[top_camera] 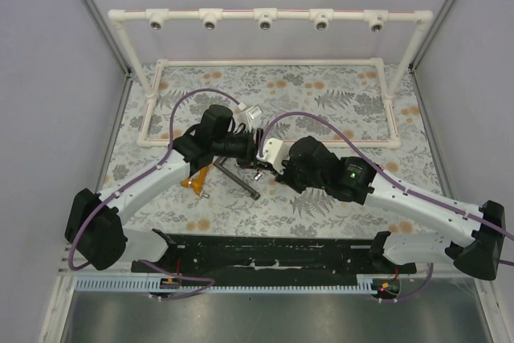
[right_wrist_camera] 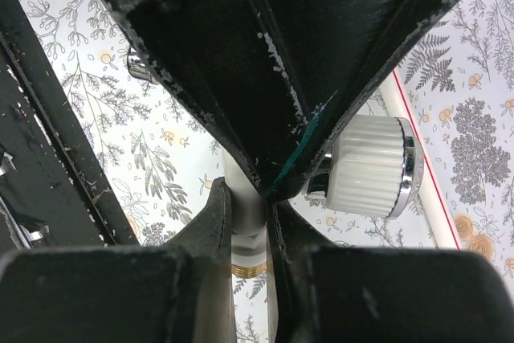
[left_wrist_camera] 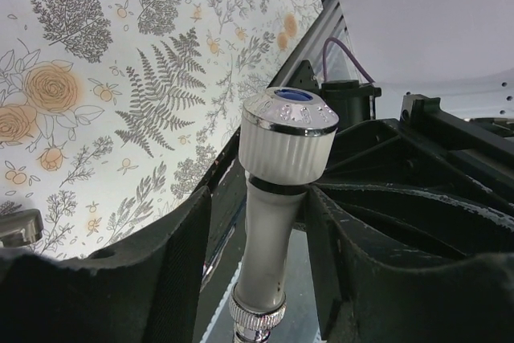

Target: Install the water faucets

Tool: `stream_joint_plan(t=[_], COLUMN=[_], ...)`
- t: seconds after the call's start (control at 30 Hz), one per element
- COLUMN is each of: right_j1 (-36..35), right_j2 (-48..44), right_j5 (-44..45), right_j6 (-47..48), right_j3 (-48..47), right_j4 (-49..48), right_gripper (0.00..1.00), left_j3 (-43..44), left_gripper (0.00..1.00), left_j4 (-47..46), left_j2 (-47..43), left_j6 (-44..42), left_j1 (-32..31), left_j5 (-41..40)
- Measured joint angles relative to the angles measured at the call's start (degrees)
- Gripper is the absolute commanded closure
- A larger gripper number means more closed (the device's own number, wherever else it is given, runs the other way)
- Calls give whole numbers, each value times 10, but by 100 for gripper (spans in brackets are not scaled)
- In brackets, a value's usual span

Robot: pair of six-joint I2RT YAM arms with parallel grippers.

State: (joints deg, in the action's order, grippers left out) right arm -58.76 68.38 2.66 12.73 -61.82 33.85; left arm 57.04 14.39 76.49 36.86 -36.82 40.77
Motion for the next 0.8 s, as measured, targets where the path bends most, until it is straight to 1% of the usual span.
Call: stream_joint_plan(t=[0.07, 0.17, 0.2, 0.23, 0.3, 0.33, 0.37, 0.4, 0.47, 0.57, 0.7, 0.8], right_j1=[0, 0, 0, 0, -1, -2, -3, -3, -3, 5, 16, 21], right_j2=[-5, -11, -14, -18, -24, -25, -27, -28, -39, -69, -103, -110], right_j5=[4, 8, 7, 7, 5, 5, 5, 4, 6, 3, -10, -25], right_j6=[0, 1, 1, 4, 4, 3, 1, -6, -9, -16, -22, -22], right_j3=[5, 18, 23, 28, 35, 37, 39, 40, 45, 57, 75, 80], right_j4=[-7, -21, -25, -28, -33, -37, -44, -51, -68, -88, -108, -112], right_gripper=[100, 100, 98, 90, 55, 46, 39, 35, 29, 26, 27, 30], left_j3=[-3, -16, -24, -34, -48, -56, -61, -66, -81, -115, -140, -146], left_gripper=[65, 96, 98, 98, 98, 98, 98, 98, 98, 98, 98, 98], left_j4=[-10, -46, -56, -70, -86, -92, -97, -100, -110, -137, -173, -196], left_j2=[0, -4, -7, -12, -21, -28, -36, -44, -70, -122, -174, -189], left_j6=[3, 16, 20, 25, 31, 34, 36, 37, 37, 40, 43, 49], left_j1=[0, -3, -3, -3, -3, -3, -3, -2, 3, 7, 7, 7], left_j5=[2, 15, 17, 21, 20, 17, 11, 5, -11, -28, -36, -38])
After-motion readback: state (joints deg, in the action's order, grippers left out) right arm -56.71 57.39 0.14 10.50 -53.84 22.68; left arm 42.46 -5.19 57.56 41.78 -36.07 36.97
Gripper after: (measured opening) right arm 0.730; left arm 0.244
